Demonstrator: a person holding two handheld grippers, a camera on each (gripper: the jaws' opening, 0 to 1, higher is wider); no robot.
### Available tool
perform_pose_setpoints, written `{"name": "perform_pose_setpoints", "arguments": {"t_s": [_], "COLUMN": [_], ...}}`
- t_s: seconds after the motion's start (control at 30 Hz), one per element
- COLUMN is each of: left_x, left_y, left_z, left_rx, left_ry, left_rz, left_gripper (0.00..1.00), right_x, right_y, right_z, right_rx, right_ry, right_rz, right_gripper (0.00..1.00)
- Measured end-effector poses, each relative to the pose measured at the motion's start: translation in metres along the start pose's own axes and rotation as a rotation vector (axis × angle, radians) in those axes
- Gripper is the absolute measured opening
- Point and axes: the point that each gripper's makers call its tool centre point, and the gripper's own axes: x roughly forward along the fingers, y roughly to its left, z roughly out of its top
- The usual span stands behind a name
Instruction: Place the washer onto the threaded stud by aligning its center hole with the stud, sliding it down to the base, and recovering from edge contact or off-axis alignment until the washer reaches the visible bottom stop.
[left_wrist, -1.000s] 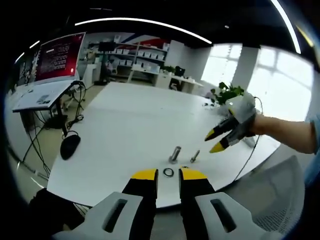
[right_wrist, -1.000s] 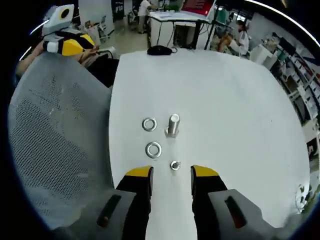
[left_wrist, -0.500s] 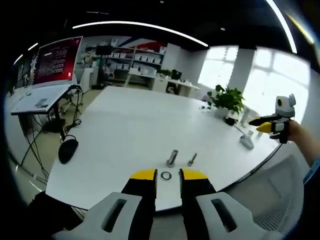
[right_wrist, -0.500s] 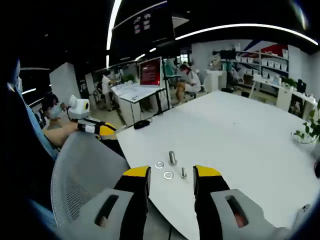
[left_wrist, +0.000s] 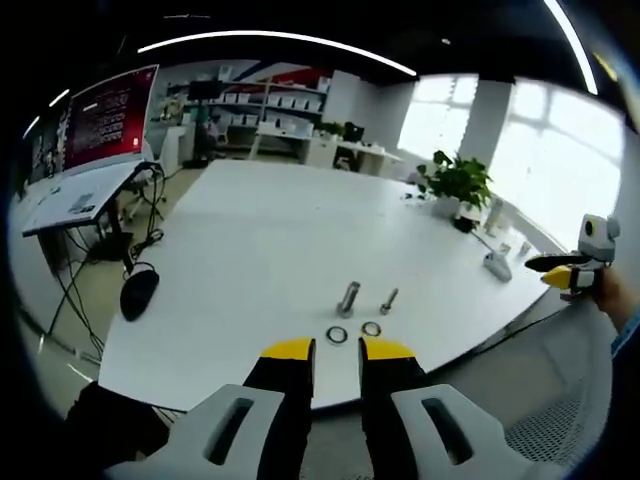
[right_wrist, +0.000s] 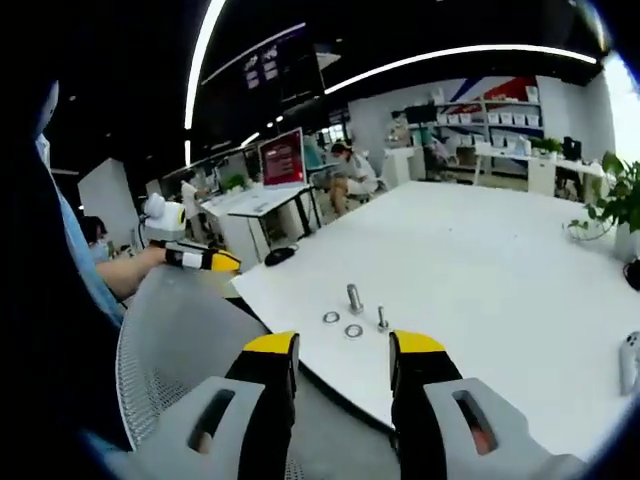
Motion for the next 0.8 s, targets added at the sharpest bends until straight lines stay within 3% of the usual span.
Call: {"name": "perform_pose_setpoints", "arguments": {"t_s": [0.1,0.13,0.27,0.3,0.37,0.43,0.53,0.67,0.8], "left_x": [0.0,-0.001,0.0,0.0,0.0,0.0,0.0,0.0,0.0], "left_y": [0.002,0.002,0.002,0.003,0.004,0.005,0.004,0.004,0.004], "left_z": [0.005,0.004,0.002,0.002,0.002,0.001,-0.002,-0.003,-0.002], "left_rx": [-0.014,-0.013,0.001,-0.005,-0.009,-0.009,-0.003,-0.007,-0.015], "left_ry": [-0.03,-0.028,-0.017,-0.016,-0.017,-0.007,0.006,0.013,0.006], "left_rz": [0.008,0.007,0.013,0.014,0.021,0.026,0.02,0.027,0.025], "left_gripper": [0.15,0.15,0.16,0.16,0.16,0.16,0.14,0.14,0.14], "right_x": [0.003,0.004,0.007,0.005,0.006,0.009,0.01,0.012,0.012], "right_y": [-0.006,-0.007,-0.006,-0.015,-0.022,-0.022,-0.023,-0.021,-0.014], "right_z": [-0.027,-0.032,-0.038,-0.035,-0.034,-0.041,-0.048,-0.045,-0.046], "right_rx": [-0.039,-0.011,0.025,-0.014,-0.016,0.008,-0.098,-0.026,-0.021], "right_ry": [0.127,0.141,0.15,0.141,0.128,0.166,0.236,0.195,0.196], "right_rz": [-0.046,-0.06,-0.078,-0.132,-0.171,-0.154,-0.159,-0.121,-0.091], "right_gripper": [0.36,0.36,0.34,0.32,0.32,0.32,0.29,0.29,0.29]}}
